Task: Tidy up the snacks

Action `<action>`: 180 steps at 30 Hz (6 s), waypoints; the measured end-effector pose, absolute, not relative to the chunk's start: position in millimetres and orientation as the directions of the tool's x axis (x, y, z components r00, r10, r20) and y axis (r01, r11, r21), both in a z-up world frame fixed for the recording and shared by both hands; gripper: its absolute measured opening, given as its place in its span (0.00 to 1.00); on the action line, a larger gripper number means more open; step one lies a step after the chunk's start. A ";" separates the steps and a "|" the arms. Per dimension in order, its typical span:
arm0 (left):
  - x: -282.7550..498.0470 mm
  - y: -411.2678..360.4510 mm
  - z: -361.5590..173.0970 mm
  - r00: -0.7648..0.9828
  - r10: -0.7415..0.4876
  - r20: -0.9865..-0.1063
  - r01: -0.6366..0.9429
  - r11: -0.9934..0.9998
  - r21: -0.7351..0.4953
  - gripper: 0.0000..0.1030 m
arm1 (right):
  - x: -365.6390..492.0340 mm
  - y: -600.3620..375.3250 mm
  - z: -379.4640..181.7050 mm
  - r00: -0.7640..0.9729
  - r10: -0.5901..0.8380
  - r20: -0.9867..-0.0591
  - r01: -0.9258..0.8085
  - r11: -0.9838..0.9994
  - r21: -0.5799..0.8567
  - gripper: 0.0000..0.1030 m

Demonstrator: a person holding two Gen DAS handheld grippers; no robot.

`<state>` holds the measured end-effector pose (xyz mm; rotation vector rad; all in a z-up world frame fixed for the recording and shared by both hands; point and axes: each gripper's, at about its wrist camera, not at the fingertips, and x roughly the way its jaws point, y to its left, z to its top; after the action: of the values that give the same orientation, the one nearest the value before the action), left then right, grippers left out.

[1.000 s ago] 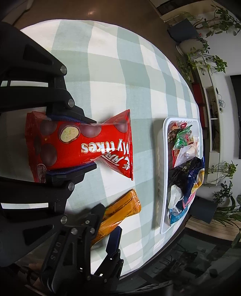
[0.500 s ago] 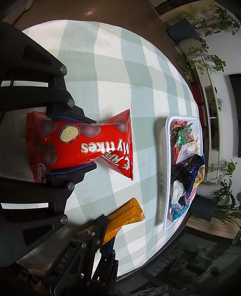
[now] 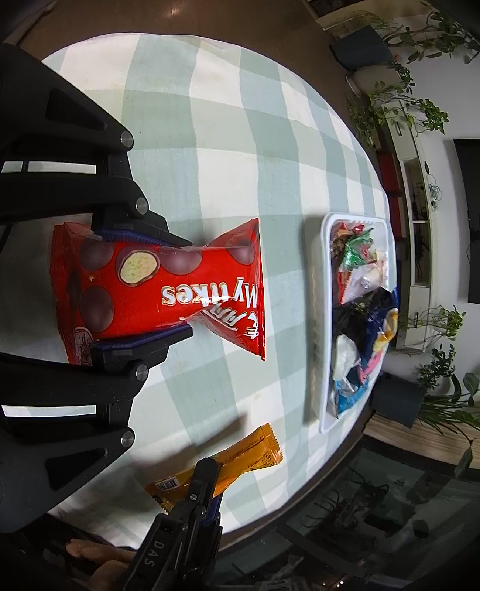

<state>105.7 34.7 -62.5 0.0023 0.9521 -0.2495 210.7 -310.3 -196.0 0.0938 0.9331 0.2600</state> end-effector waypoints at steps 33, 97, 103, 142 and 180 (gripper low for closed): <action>340.5 38.1 -2.7 0.609 -0.263 -0.748 0.208 0.963 -0.169 0.35 | 442.4 -344.0 -132.5 0.623 0.274 -0.733 -0.192 0.962 0.196 0.20; 162.5 14.6 61.2 0.899 0.169 -0.404 -0.103 0.978 0.180 1.00 | 253.4 -369.1 -57.3 0.888 0.284 -0.362 -0.237 0.956 0.170 1.00; 90.9 16.2 79.5 0.896 0.095 -0.435 -0.071 0.995 0.070 1.00 | 177.4 -369.4 -21.0 0.951 0.240 -0.192 -0.224 0.969 0.102 1.00; 14.8 6.8 -0.6 0.720 0.021 -0.694 -0.038 0.999 -0.009 1.00 | 114.9 -364.4 -106.0 0.826 0.138 -0.547 -0.068 0.987 0.146 1.00; 14.0 9.9 -9.5 0.703 0.025 -0.710 -0.036 0.999 -0.001 1.00 | 113.0 -362.1 -113.8 0.811 0.134 -0.569 -0.068 0.988 0.135 1.00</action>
<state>14.0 9.9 -9.5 -0.0153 0.7898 0.0342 113.0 -362.1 -113.8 0.1106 0.6157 0.1079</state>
